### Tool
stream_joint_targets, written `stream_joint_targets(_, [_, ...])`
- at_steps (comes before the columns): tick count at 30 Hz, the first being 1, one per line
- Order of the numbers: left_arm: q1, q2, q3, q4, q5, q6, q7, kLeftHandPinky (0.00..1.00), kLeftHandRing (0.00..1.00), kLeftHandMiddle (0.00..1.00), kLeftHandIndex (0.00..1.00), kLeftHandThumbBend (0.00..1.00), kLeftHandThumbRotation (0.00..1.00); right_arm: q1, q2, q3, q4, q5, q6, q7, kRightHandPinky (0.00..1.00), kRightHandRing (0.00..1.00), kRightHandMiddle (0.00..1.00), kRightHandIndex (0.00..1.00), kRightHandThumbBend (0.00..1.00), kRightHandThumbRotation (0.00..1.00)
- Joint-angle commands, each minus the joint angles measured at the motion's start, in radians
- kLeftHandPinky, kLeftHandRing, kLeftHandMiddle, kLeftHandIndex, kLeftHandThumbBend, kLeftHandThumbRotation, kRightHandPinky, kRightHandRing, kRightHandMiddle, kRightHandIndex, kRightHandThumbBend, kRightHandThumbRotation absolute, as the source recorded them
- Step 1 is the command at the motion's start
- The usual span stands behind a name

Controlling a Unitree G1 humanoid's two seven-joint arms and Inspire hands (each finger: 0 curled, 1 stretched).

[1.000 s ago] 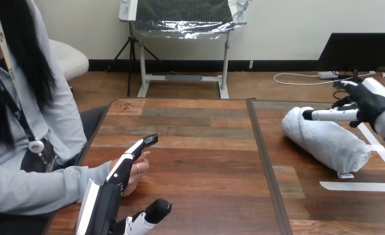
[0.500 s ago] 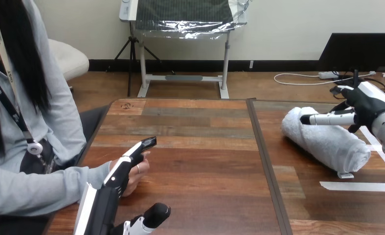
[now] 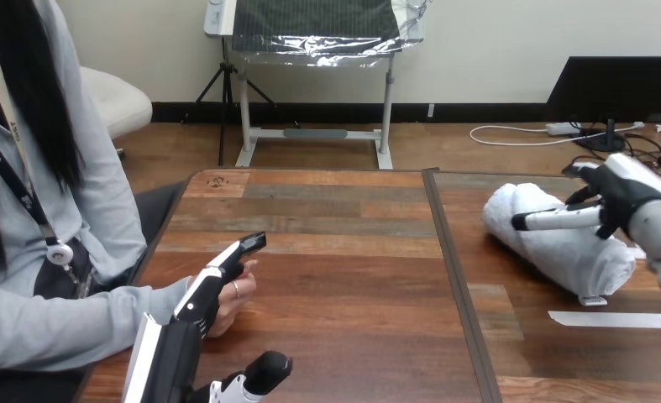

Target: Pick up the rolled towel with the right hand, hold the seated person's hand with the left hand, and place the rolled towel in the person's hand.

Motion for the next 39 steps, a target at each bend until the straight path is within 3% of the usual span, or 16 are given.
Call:
stream_joint_targets(1, [-0.033, -0.006, -0.011, -0.061, 0.002, -0.014, -0.001, 0.88, 0.91, 0.88, 0.84, 0.96, 0.80, -0.063, 0.039, 0.019, 0.000, -0.014, 0.005, -0.013, 0.43, 0.57, 0.64, 0.94, 1.00, 0.52])
stream_joint_targets(6, [-0.025, -0.004, -0.012, -0.078, 0.007, -0.017, -0.004, 0.87, 0.91, 0.88, 0.84, 0.96, 0.81, -0.060, 0.051, 0.029, 0.004, -0.024, 0.029, -0.018, 0.38, 0.52, 0.60, 0.94, 1.00, 0.51])
stream_joint_targets(14, [-0.006, -0.005, -0.005, -0.111, 0.022, -0.015, 0.000, 0.86, 0.90, 0.87, 0.83, 0.99, 0.83, -0.049, 0.061, 0.040, 0.008, -0.040, 0.037, -0.027, 0.49, 0.67, 0.73, 0.95, 1.00, 0.48])
stream_joint_targets(19, [0.016, 0.002, -0.004, -0.140, 0.020, -0.008, -0.006, 0.86, 0.90, 0.87, 0.83, 1.00, 0.84, -0.039, 0.066, 0.053, 0.011, -0.055, 0.050, -0.046, 0.45, 0.61, 0.67, 0.95, 1.00, 0.47])
stream_joint_targets(25, [0.037, 0.005, 0.004, -0.169, 0.030, -0.005, -0.004, 0.85, 0.89, 0.86, 0.83, 1.00, 0.85, -0.030, 0.071, 0.055, 0.012, -0.056, 0.052, -0.055, 0.52, 0.71, 0.73, 0.94, 1.00, 0.49])
stream_joint_targets(30, [0.055, 0.016, 0.002, -0.191, 0.018, 0.003, -0.014, 0.83, 0.88, 0.86, 0.83, 1.00, 0.86, -0.021, 0.075, 0.054, 0.013, -0.055, 0.059, -0.055, 0.67, 0.81, 0.80, 0.94, 1.00, 0.49])
stream_joint_targets(35, [0.067, 0.026, 0.004, -0.201, 0.010, -0.001, -0.020, 0.84, 0.89, 0.87, 0.83, 1.00, 0.86, -0.012, 0.080, 0.054, 0.014, -0.055, 0.056, -0.061, 0.80, 0.86, 0.85, 0.93, 1.00, 0.48])
stream_joint_targets(39, [0.072, 0.027, 0.009, -0.206, 0.013, -0.006, -0.020, 0.84, 0.88, 0.87, 0.83, 1.00, 0.86, -0.002, 0.085, 0.052, 0.016, -0.053, 0.054, -0.068, 0.84, 0.88, 0.87, 0.91, 1.00, 0.47])
